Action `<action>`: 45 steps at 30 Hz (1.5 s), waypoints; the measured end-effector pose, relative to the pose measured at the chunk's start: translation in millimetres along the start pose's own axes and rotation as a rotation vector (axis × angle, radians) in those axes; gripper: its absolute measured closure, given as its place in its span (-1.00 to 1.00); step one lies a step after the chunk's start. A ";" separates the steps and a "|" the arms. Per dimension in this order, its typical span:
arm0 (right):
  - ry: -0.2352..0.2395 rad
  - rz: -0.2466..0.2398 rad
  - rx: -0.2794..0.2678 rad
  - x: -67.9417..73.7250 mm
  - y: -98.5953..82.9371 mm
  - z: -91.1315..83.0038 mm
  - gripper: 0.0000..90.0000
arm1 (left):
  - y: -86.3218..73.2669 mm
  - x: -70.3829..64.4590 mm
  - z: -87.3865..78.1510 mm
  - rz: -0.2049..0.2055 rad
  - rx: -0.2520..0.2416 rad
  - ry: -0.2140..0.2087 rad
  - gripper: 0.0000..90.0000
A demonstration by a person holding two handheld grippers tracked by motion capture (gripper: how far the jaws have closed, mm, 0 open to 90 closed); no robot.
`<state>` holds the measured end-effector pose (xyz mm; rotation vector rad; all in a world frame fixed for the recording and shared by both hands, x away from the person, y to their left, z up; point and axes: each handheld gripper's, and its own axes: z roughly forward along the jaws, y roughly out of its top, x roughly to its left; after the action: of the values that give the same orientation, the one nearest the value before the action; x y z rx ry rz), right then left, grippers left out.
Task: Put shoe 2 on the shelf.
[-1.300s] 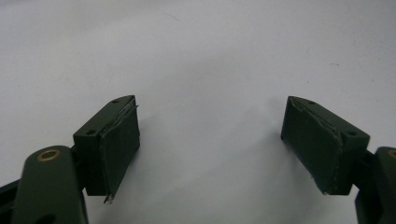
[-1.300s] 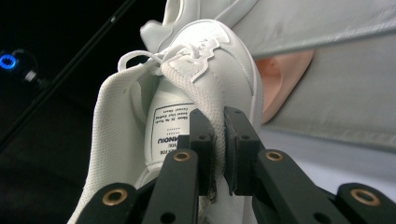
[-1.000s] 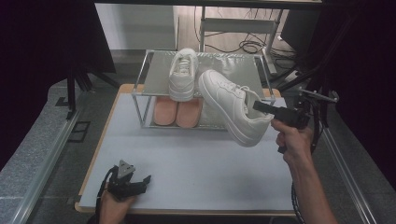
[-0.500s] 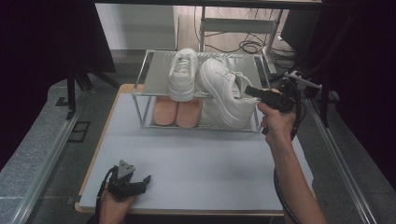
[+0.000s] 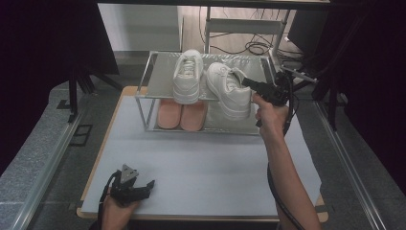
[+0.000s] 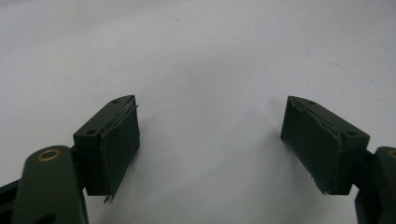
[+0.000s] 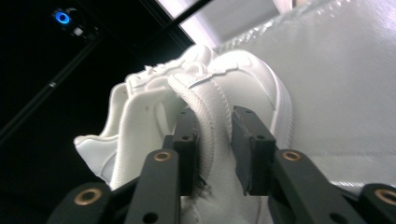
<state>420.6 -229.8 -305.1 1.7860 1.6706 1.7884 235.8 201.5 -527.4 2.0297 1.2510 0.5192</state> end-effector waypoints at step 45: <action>0.081 -0.531 0.056 -20.0 -75.6 -61.3 1.00 | -0.1 -0.2 0.0 -0.001 -0.001 0.001 -0.57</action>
<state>336.2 -250.6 -353.5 1.1387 1.9986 1.5960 235.7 201.4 -527.5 2.0279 1.2524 0.5202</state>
